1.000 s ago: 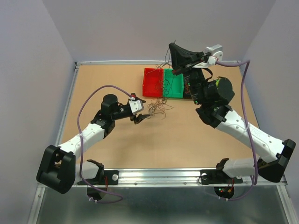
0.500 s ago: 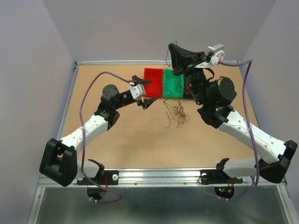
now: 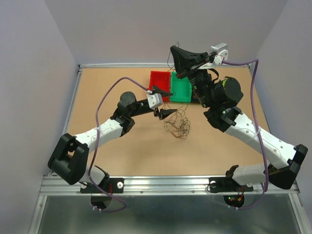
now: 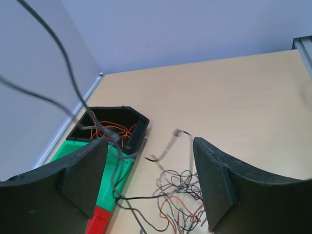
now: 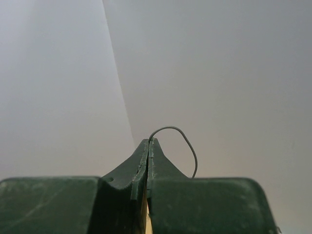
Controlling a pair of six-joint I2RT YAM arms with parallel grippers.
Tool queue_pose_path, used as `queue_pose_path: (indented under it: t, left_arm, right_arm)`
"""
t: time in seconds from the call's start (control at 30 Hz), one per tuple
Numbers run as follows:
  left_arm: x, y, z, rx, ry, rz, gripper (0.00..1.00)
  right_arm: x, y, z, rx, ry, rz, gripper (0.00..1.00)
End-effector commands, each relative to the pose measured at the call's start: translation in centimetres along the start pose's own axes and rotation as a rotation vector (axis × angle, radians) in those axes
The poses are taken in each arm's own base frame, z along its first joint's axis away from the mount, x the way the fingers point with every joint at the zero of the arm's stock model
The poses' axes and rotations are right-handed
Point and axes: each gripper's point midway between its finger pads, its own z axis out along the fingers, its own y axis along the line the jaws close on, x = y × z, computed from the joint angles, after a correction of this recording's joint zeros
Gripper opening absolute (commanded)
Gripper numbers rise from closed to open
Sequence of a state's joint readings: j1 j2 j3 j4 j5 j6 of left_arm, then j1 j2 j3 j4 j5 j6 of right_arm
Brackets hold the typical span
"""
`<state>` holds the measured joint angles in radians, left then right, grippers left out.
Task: Untangle the cables
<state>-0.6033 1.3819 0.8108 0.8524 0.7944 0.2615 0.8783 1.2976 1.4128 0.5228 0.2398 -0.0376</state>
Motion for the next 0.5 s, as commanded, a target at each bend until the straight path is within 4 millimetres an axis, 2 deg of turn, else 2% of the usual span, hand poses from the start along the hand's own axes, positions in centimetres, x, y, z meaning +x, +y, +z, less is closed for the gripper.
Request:
queue_pose_path:
  t: [0.0, 0.13, 0.27, 0.33, 0.43, 0.47]
  left_arm:
    - [0.2, 1.8, 0.5, -0.093, -0.013, 0.019, 0.79]
    - [2.6, 3.5, -0.1, -0.202, 0.048, 0.014, 0.71]
    - [4.3, 2.9, 0.2, -0.173, 0.076, -0.012, 0.57]
    - [6.5, 2.8, 0.3, -0.173, 0.123, -0.037, 0.56]
    - [8.3, 3.2, 0.2, -0.190, 0.173, -0.035, 0.55]
    - [8.8, 3.4, 0.3, -0.196, 0.185, -0.032, 0.55]
  right_arm:
    - [-5.4, 0.9, 0.2, -0.033, -0.104, 0.050, 0.01]
    - [-5.7, 0.8, 0.0, -0.034, -0.108, 0.053, 0.01]
    - [-6.2, 1.0, -0.2, -0.047, -0.114, 0.064, 0.01]
    - [-6.5, 1.0, -0.4, -0.046, -0.118, 0.067, 0.01]
    - [-7.5, 0.6, -0.9, -0.035, -0.135, 0.066, 0.01]
    - [-8.4, 0.5, -1.3, -0.033, -0.150, 0.065, 0.01]
